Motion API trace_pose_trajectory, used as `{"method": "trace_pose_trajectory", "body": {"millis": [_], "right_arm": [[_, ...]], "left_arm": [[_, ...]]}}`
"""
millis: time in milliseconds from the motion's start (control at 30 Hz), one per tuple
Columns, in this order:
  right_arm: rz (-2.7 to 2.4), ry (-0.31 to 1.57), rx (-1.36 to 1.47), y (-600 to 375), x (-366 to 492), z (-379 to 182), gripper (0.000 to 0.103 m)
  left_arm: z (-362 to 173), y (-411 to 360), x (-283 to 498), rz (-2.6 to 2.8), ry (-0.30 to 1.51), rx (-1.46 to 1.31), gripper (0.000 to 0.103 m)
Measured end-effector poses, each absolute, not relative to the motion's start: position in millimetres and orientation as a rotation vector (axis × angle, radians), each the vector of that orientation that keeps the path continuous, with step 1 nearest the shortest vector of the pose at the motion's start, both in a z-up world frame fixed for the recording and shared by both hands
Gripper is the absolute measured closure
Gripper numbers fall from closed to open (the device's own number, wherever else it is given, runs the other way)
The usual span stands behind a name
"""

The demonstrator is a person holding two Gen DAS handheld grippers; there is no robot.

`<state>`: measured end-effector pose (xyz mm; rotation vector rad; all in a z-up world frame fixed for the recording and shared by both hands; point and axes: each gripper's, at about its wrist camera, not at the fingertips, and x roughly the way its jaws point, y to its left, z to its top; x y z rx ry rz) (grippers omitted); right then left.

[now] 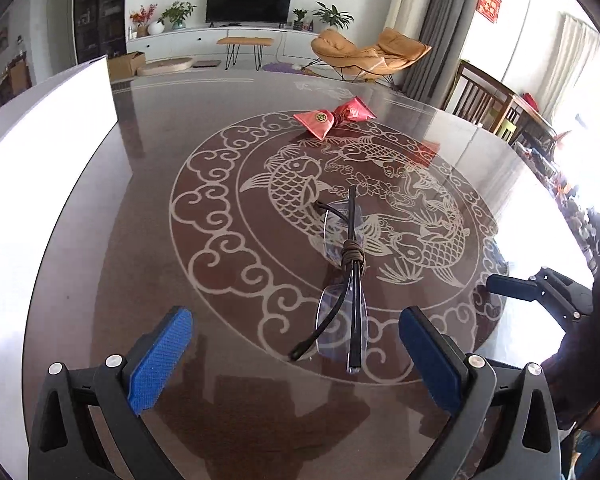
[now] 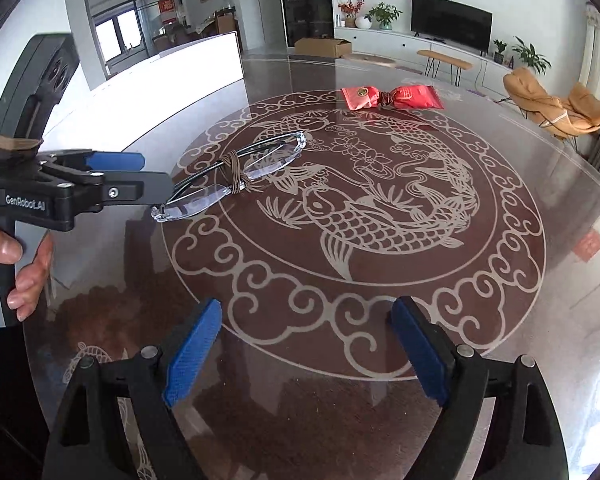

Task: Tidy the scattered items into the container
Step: 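Grasp the glasses with the left tool while the right tool approaches the red packet, then grasp the red snack packet with the right tool while the left tool holds the glasses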

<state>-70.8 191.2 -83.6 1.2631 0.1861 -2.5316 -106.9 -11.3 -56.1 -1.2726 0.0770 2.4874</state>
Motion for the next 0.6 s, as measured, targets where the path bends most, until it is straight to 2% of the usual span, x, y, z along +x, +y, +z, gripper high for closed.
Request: {"method": "trace_pose_trajectory", "body": {"millis": [167, 267, 300, 367, 433, 600], "right_arm": [[-2.549, 0.202, 1.278, 190, -65, -86, 0.015], [-2.566, 0.195, 1.285, 192, -65, -83, 0.015], [-2.584, 0.178, 1.292, 195, -66, -82, 0.015], [-2.625, 0.116, 1.308, 209, -79, -78, 0.015], [-2.664, 0.029, 1.349, 233, -104, -76, 0.015], [-2.718, -0.332, 1.369, 262, -213, -52, 0.015]], "left_arm": [[-75, 22, -124, 2.493, 0.241, -1.311, 0.000], [-74, 28, -134, 2.529, 0.220, -1.336, 0.001], [-73, 28, -139, 2.547, 0.208, -1.336, 0.004], [-69, 26, -145, 2.589, 0.194, -1.325, 0.027], [-67, 19, -149, 2.623, 0.183, -1.328, 0.039], [-67, -11, -147, 2.684, 0.153, -1.318, 0.041]]}}
